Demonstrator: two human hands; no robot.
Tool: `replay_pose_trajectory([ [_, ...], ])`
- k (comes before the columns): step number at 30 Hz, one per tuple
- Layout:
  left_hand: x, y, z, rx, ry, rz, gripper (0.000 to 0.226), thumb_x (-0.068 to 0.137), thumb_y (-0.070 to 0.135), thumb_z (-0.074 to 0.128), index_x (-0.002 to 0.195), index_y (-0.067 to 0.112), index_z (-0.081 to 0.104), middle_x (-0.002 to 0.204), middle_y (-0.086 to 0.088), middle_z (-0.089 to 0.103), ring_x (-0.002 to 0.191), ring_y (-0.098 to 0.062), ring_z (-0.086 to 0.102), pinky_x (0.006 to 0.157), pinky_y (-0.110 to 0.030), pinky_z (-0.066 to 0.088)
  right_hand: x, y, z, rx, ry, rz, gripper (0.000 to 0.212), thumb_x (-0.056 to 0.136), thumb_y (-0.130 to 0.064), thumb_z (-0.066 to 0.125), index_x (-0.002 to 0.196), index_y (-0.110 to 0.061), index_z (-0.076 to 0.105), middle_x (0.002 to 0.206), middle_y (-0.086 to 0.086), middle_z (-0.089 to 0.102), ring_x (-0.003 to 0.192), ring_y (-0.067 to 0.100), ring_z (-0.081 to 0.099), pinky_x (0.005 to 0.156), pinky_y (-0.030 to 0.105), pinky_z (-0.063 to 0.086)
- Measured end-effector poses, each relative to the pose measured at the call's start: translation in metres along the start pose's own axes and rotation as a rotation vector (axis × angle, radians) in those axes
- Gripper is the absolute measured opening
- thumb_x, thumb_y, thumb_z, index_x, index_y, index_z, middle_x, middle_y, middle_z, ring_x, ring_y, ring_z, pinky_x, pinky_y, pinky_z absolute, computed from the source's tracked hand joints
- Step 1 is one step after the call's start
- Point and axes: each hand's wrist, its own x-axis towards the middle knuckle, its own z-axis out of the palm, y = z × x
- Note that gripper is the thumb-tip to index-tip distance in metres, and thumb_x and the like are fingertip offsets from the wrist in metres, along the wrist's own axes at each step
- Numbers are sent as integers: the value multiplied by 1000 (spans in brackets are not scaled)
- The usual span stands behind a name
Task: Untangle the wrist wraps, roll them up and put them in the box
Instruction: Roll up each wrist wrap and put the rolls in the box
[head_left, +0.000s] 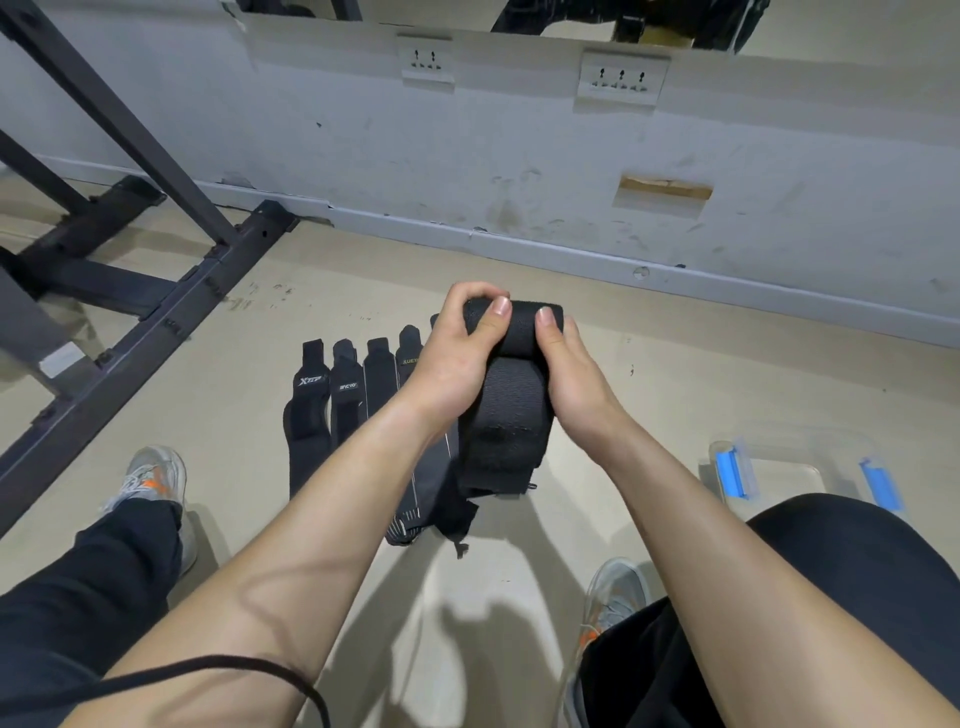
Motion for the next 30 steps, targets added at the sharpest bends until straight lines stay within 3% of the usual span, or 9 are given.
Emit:
replay_pose_trajectory([
  [4,-2,-3,0,42,-3,14,18,107,34,53,123,28,52,119,-1,62,106,-15,58,94,-33,46,7,-2,4,281,-48,122,97,64,-98,45,130,-28,59,124,-1,72,115,17,68,106,47,49],
  [8,-5,-2,8,-30,32,-23,33,94,48,60,120,32,48,119,-5,64,104,-16,62,92,-32,50,5,-2,10,256,112,18,64,77,-78,52,114,-26,58,115,1,72,109,20,70,102,52,52],
  [12,-3,0,8,-111,53,-172,74,77,78,59,130,27,58,132,1,68,123,-14,64,111,-41,46,5,-4,4,290,32,-90,33,94,-50,57,106,-20,51,107,3,70,103,19,69,100,53,53],
  [13,-3,0,6,-93,7,-166,68,83,78,56,127,26,64,125,4,73,118,-13,68,109,-40,49,5,-4,1,292,9,-115,29,97,-44,57,107,-19,50,106,3,69,102,18,69,100,51,54],
  [15,-1,1,3,-68,-56,-133,42,102,57,52,116,22,71,111,3,79,107,-14,74,97,-33,56,4,-6,-3,325,-36,-143,20,104,-31,55,113,-14,47,106,4,69,100,18,68,97,48,55],
  [18,0,-1,-1,-172,-61,-118,29,106,35,54,118,12,68,110,-7,78,102,-21,75,88,-34,58,1,-10,-4,435,-90,-101,22,105,-21,54,123,-10,46,102,3,71,97,20,69,91,44,57],
  [21,2,-5,-6,-192,-63,-102,33,104,29,59,126,5,61,118,-16,75,107,-29,73,92,-41,58,0,-12,-2,472,-73,-4,33,103,-29,58,130,-12,47,102,-2,74,98,17,72,93,42,57],
  [26,1,-8,-20,-177,-161,-27,22,104,13,57,125,10,54,115,-9,72,109,-22,70,90,-33,58,4,-6,0,288,-61,49,61,80,-72,60,121,-27,58,115,-4,74,106,14,72,102,47,53],
  [30,1,-8,-25,-49,-221,6,38,100,6,64,135,13,50,101,-8,70,94,-15,67,89,-36,57,6,-4,5,258,6,31,77,72,-85,60,119,-24,59,113,1,75,105,20,73,98,50,55],
])
